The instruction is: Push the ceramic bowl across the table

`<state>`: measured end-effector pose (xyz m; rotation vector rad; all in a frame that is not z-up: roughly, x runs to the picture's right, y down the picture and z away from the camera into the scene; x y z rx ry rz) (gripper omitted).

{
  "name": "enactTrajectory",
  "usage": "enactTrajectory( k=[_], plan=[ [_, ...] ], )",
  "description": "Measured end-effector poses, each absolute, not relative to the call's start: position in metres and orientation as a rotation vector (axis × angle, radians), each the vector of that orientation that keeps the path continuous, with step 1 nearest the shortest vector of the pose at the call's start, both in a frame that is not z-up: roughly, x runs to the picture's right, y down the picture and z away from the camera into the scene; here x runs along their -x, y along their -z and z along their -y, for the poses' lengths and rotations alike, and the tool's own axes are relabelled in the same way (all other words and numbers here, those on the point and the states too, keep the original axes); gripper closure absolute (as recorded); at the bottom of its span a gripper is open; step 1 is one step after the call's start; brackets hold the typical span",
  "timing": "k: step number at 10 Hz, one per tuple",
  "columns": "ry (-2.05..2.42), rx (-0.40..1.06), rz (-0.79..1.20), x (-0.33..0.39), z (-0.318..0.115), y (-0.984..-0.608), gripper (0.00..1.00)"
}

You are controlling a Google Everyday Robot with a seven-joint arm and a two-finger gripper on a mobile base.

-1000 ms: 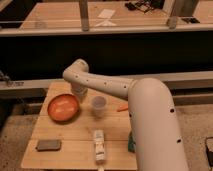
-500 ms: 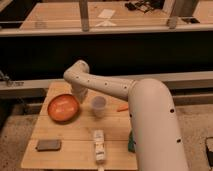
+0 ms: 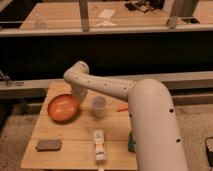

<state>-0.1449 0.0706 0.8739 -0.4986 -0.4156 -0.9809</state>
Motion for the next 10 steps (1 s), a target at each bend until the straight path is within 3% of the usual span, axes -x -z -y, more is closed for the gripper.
enactTrajectory(
  k=[10],
  plan=[
    [1.064, 0.474, 0.467, 0.1524, -0.0782, -0.8775, 0.94]
  ],
)
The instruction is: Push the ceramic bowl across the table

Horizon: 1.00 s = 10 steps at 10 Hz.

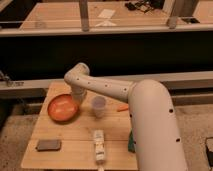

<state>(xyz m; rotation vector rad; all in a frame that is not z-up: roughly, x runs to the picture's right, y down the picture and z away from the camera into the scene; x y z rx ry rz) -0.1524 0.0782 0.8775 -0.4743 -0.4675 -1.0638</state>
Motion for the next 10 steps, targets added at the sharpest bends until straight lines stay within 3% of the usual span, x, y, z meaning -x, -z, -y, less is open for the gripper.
enactTrajectory(
  k=[10],
  plan=[
    [1.151, 0.454, 0.500, 0.1574, -0.0850, -0.8796, 0.94]
  ],
)
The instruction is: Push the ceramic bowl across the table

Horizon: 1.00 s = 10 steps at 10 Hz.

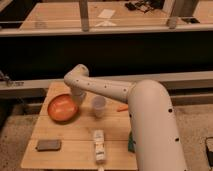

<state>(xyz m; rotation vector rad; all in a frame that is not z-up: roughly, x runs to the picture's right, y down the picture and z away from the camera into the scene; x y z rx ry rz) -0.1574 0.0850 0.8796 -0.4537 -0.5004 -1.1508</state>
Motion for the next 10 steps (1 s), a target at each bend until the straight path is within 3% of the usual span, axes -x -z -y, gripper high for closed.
enactTrajectory(
  k=[10],
  plan=[
    [1.264, 0.429, 0.524, 0.1657, -0.0901, -0.8790, 0.94]
  ],
)
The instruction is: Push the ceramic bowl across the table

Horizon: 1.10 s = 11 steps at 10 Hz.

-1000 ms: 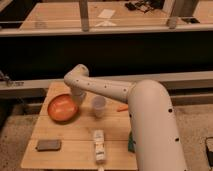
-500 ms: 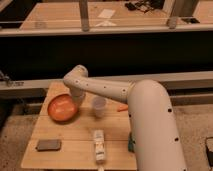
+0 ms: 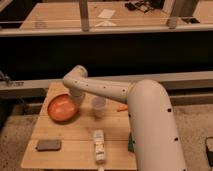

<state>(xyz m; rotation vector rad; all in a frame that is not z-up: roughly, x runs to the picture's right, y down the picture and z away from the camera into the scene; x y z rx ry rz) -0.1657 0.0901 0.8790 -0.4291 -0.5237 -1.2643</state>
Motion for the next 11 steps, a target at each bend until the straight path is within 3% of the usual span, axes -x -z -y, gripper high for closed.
enactTrajectory(
  k=[11],
  plan=[
    [1.388, 0.397, 0.557, 0.180, -0.101, -0.876, 0.94]
  ],
)
